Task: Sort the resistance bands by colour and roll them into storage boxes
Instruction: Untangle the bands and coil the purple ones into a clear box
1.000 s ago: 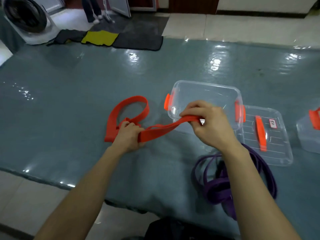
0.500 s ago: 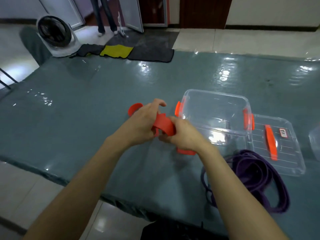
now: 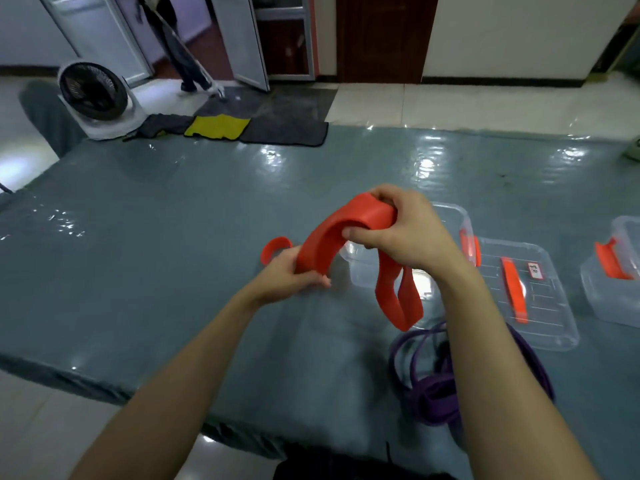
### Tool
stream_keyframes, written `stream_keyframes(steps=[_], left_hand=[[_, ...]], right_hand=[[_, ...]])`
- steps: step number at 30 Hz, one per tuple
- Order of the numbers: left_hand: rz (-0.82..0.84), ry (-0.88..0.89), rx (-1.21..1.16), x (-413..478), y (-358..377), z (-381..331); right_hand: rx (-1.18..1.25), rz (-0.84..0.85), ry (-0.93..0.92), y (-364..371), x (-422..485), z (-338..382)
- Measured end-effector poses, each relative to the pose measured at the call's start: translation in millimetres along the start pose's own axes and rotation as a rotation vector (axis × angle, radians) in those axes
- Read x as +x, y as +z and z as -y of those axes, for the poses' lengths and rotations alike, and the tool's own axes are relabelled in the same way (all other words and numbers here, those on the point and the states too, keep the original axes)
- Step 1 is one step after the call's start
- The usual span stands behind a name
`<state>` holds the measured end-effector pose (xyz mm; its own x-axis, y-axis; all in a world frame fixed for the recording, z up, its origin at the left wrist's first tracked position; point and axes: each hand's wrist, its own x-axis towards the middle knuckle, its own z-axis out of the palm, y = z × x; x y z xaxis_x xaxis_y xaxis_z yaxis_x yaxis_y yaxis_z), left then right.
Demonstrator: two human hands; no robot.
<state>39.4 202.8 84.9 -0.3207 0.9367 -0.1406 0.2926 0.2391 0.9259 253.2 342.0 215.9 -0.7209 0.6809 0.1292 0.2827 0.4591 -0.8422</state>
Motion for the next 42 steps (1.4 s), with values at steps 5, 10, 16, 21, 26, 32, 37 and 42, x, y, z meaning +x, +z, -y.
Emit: stream_keyframes(steps=[5, 10, 16, 21, 26, 32, 37, 42], left_hand=[[-0.063, 0.107, -0.019, 2, -72, -72], [-0.083, 0.176, 0.151, -3, -108, -133], [0.015, 0.11, 0.09, -4, -94, -168], [0.125, 0.174, 0.151, -11, -74, -183], [0.063, 0.301, 0.251, -22, -103, -201], [0.017, 0.35, 0.393, -37, -111, -222], [0.09, 0.391, 0.211, -19, -90, -228], [-0.026, 0.409, 0.091, 7, -63, -240]], right_hand=[[-0.169, 0.107, 0.115, -20, 3, -11], [-0.338, 0.263, 0.213, -27, 6, -15], [-0.246, 0.44, 0.222, -1, 12, -1], [0.21, 0.401, 0.039, 43, 16, 14], [0.326, 0.35, -0.009, 30, 22, 29], [0.283, 0.251, -0.137, -26, 41, 73], [0.302, 0.195, -0.173, -80, 49, 99], [0.164, 0.178, -0.14, -131, 38, 93]])
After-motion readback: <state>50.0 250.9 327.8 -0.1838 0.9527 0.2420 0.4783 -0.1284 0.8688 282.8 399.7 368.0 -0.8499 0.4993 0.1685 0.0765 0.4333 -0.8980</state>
